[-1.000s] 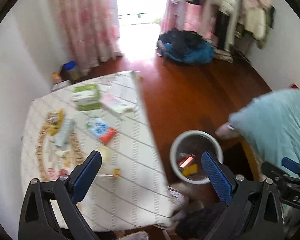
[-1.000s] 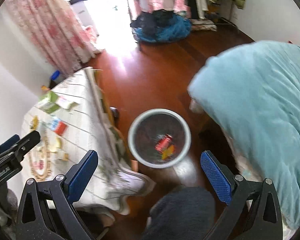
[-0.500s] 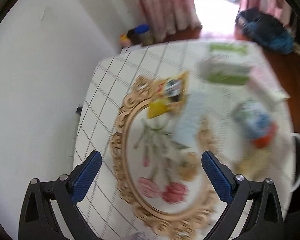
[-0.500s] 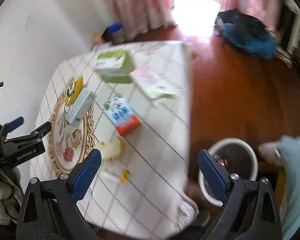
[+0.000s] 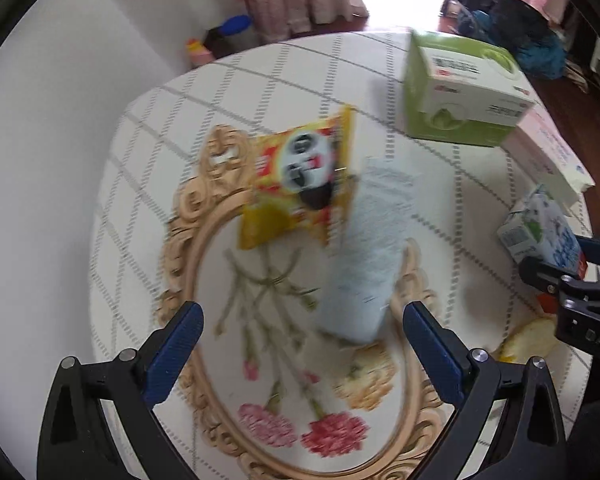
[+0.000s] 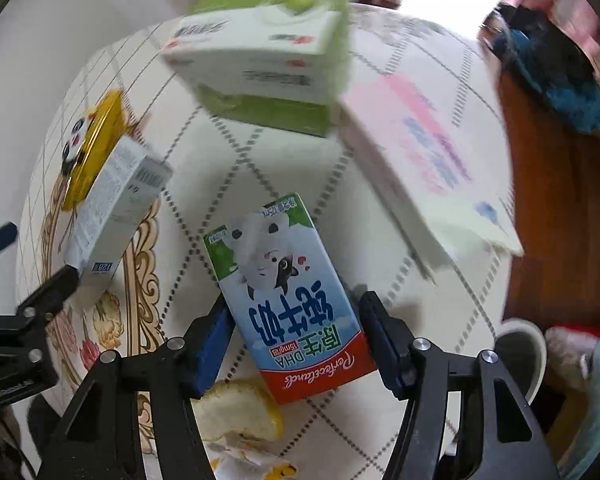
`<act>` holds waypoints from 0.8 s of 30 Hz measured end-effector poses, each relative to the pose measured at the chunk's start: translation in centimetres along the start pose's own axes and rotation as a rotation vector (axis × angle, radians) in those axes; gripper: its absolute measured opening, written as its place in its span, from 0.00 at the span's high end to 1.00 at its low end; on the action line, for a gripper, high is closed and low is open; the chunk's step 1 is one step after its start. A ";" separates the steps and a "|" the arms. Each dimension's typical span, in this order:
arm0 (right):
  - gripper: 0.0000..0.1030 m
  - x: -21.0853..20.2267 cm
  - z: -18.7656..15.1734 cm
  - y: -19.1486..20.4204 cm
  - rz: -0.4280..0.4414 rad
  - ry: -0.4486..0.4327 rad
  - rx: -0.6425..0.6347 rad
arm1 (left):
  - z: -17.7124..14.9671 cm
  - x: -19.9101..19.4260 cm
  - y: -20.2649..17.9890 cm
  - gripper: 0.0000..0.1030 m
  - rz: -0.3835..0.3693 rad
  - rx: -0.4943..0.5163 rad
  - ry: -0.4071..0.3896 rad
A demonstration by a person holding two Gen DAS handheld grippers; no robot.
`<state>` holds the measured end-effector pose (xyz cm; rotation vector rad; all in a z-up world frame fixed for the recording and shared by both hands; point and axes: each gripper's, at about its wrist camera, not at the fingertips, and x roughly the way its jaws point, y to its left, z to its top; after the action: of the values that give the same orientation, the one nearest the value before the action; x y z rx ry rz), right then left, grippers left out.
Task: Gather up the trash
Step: 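Grasp the white medicine box with the left tool while the right tool grasps the milk carton, then carry the medicine box and milk carton to the wastebasket and release both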
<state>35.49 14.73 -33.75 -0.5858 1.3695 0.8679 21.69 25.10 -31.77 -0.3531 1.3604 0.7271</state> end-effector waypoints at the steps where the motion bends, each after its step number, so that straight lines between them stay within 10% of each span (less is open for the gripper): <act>1: 0.37 -0.4 -0.4 -0.7 -0.003 -0.004 0.027 | 0.4 0.3 -0.5 0.01 -0.007 0.014 0.007; 4: 0.37 -1.5 -1.8 -2.7 -0.021 -0.013 0.098 | 1.8 1.2 -1.7 0.07 -0.012 0.051 0.014; 8: 0.37 -1.7 -3.7 -4.5 -0.039 0.003 0.152 | 2.9 2.5 -3.2 0.63 0.009 0.086 0.051; 12: 0.37 -1.4 -5.9 -6.0 -0.034 0.028 0.205 | 2.3 1.9 -3.5 0.65 0.016 0.041 0.067; 18: 0.37 -1.4 -10.8 -7.5 0.045 0.086 0.299 | -4.2 1.1 -1.0 0.65 -0.208 -0.215 0.191; 24: 0.25 -0.2 -11.9 -7.0 0.047 0.099 0.261 | -6.1 0.7 -3.1 0.64 -0.135 -0.136 0.149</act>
<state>34.18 1.16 -36.14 -0.4003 1.5629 0.6901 19.14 19.23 -34.18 -0.6113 1.4148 0.6925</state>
